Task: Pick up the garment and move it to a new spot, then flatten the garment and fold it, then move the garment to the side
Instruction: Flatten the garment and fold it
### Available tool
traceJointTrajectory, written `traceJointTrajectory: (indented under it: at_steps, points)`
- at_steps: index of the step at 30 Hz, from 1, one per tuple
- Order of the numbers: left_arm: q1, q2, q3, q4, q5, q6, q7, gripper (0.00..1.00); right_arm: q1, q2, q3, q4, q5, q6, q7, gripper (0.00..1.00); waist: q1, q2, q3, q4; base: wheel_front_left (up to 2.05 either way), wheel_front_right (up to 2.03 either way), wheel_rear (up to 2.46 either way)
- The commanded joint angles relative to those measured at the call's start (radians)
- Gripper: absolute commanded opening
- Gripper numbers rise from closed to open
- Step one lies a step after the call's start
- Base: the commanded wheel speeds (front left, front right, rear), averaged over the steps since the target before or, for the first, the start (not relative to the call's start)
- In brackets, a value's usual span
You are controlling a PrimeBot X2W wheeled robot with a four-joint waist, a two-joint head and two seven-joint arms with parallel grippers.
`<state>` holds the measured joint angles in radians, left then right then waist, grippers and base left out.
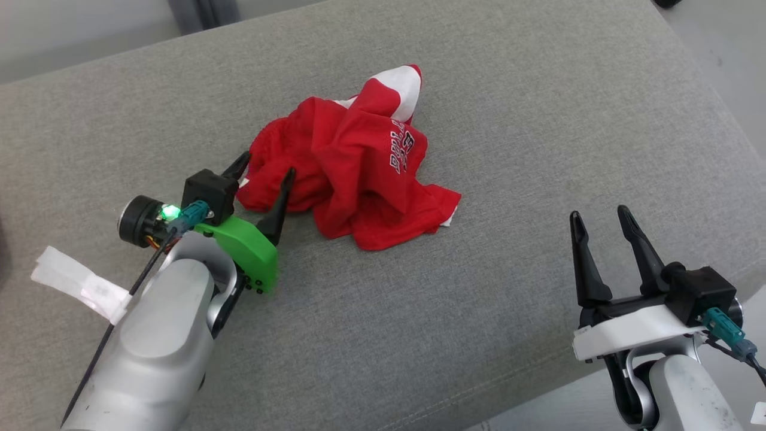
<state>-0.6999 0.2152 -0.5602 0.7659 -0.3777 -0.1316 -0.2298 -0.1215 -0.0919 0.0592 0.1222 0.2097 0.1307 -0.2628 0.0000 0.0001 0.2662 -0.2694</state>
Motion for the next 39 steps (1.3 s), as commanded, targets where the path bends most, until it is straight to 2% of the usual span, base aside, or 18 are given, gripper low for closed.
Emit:
traceJointTrajectory:
  at_steps: [1, 5, 6, 7, 8, 13, 17, 19, 27, 34, 39]
  points:
    - [-0.024, 0.004, -0.016, 0.021, -0.019, 0.002, 0.000, 1.00, -0.014, 0.003, 0.000, -0.003, 0.003, 0.000, -0.003, 1.00, 0.0000, -0.0001, 0.029, -0.030, 0.00, 0.00, 0.00]
    - [-0.047, -0.008, -0.079, 0.091, -0.062, 0.002, 0.007, 1.00, -0.018, 0.005, -0.003, -0.005, 0.004, 0.000, -0.003, 1.00, 0.0000, -0.0001, 0.040, -0.037, 0.00, 0.00, 0.00]
    - [-0.054, -0.008, -0.088, 0.105, -0.074, 0.002, 0.006, 0.95, -0.020, 0.005, -0.003, -0.005, 0.003, 0.000, -0.003, 1.00, 0.0000, -0.0001, 0.042, -0.038, 0.00, 0.00, 0.00]
    - [-0.061, -0.008, -0.097, 0.117, -0.088, 0.002, 0.004, 0.36, -0.021, 0.006, -0.004, -0.006, 0.003, 0.000, -0.003, 1.00, 0.0000, -0.0001, 0.043, -0.038, 0.00, 0.00, 0.00]
    - [-0.066, -0.011, -0.109, 0.130, -0.101, 0.002, 0.001, 0.00, -0.021, 0.006, -0.007, -0.006, 0.003, 0.000, -0.003, 1.00, 0.0000, -0.0001, 0.043, -0.037, 0.00, 0.00, 0.00]
    - [-0.081, -0.005, -0.151, 0.162, -0.147, 0.002, -0.020, 0.00, -0.008, 0.008, -0.023, -0.003, -0.002, 0.000, -0.003, 1.00, 0.0000, -0.0001, 0.027, -0.017, 0.00, 0.00, 0.00]
    - [-0.078, 0.016, -0.114, 0.128, -0.153, 0.003, -0.036, 0.00, 0.011, 0.008, -0.029, -0.004, -0.007, 0.000, -0.003, 1.00, 0.0000, -0.0001, -0.001, 0.021, 0.00, 0.00, 0.00]
    - [-0.054, 0.028, -0.079, 0.060, -0.138, 0.013, -0.036, 0.00, 0.018, 0.007, -0.028, -0.004, -0.009, 0.000, -0.003, 1.00, 0.0000, -0.0001, -0.017, 0.045, 0.00, 0.00, 0.00]
    - [0.165, 0.078, 0.051, -0.214, -0.082, 0.060, -0.036, 0.00, 0.048, -0.001, -0.017, 0.001, -0.013, 0.000, -0.003, 1.00, 0.0000, -0.0001, -0.076, 0.142, 0.00, 0.00, 0.00]
    - [0.408, 0.058, 0.102, -0.352, -0.076, 0.090, -0.036, 0.00, 0.069, -0.009, -0.011, 0.012, -0.009, 0.000, -0.003, 1.00, 0.0000, -0.0001, -0.112, 0.193, 0.00, 0.00, 0.00]
    - [0.546, 0.036, 0.090, -0.422, -0.075, 0.088, -0.036, 0.00, 0.081, -0.013, -0.012, 0.014, -0.009, 0.000, -0.003, 1.00, 0.0000, -0.0001, -0.128, 0.211, 0.00, 0.00, 0.00]
